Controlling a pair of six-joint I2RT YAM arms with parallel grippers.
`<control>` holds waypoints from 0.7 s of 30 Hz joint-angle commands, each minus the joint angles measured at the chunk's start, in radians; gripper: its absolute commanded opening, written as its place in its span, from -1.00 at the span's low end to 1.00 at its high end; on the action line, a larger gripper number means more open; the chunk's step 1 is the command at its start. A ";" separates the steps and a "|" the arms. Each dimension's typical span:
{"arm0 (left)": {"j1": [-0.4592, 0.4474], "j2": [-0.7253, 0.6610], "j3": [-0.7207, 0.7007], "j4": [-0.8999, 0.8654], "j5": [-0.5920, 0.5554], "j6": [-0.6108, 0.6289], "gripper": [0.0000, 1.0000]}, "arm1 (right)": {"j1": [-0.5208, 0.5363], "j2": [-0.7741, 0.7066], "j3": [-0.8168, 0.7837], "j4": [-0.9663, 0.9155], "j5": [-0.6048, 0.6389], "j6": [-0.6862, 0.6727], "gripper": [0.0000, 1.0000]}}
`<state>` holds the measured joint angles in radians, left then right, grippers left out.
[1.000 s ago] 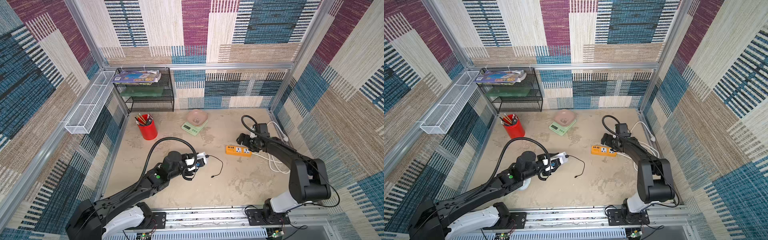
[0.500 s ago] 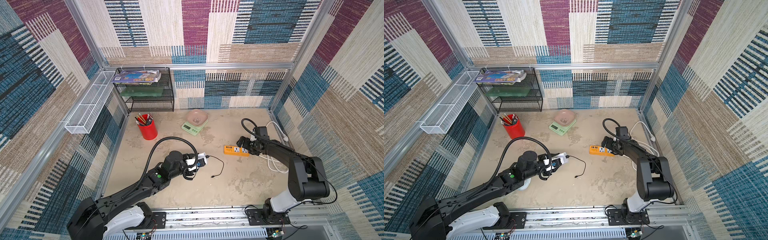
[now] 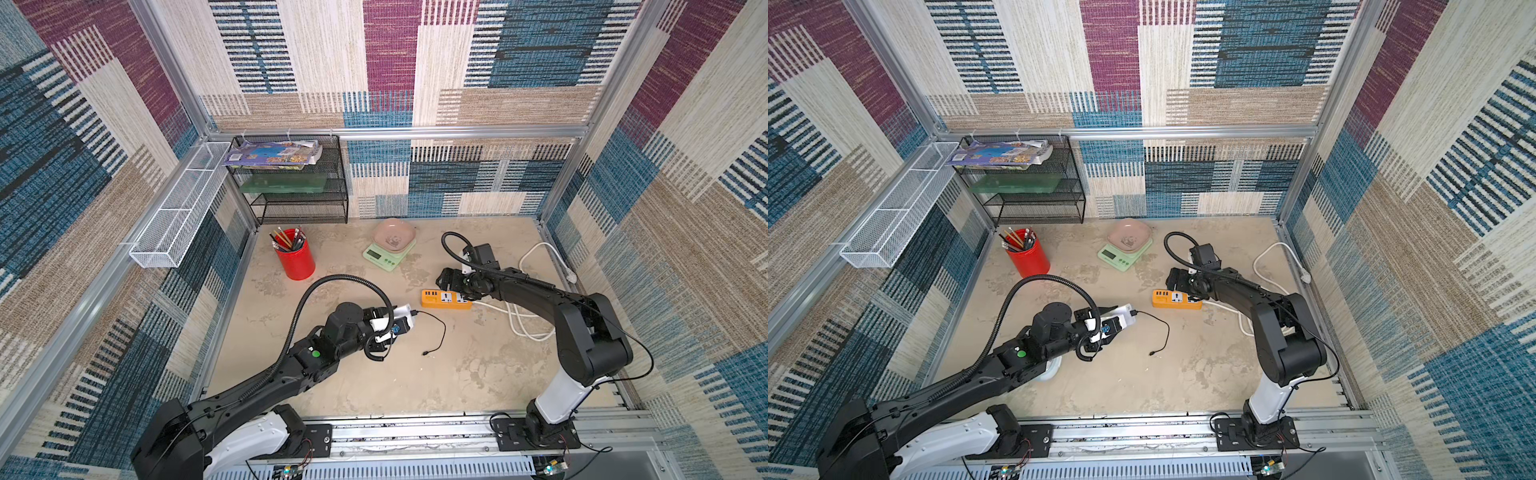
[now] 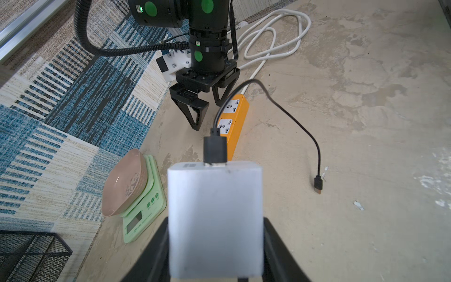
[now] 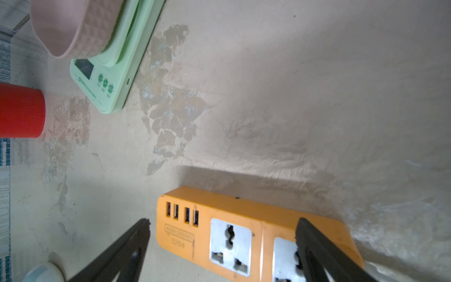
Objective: Charge the electronic scale
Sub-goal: Move the socket to the center of the board, then insert the plug into the socket.
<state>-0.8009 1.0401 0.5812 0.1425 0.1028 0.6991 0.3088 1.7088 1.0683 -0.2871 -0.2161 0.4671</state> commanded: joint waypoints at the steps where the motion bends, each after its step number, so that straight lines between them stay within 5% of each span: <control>1: 0.000 0.001 0.000 0.020 0.006 -0.015 -0.09 | 0.017 -0.035 0.017 0.027 -0.049 0.016 0.82; 13: 0.000 0.039 -0.009 0.137 0.004 -0.074 -0.09 | 0.186 -0.363 -0.112 0.201 -0.318 -0.022 0.77; 21: 0.000 0.031 0.003 0.163 0.018 -0.114 -0.09 | 0.288 -0.480 -0.239 0.301 -0.390 -0.065 0.68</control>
<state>-0.8009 1.0790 0.5739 0.2497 0.1051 0.6231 0.5766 1.2415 0.8467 -0.0578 -0.5674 0.4347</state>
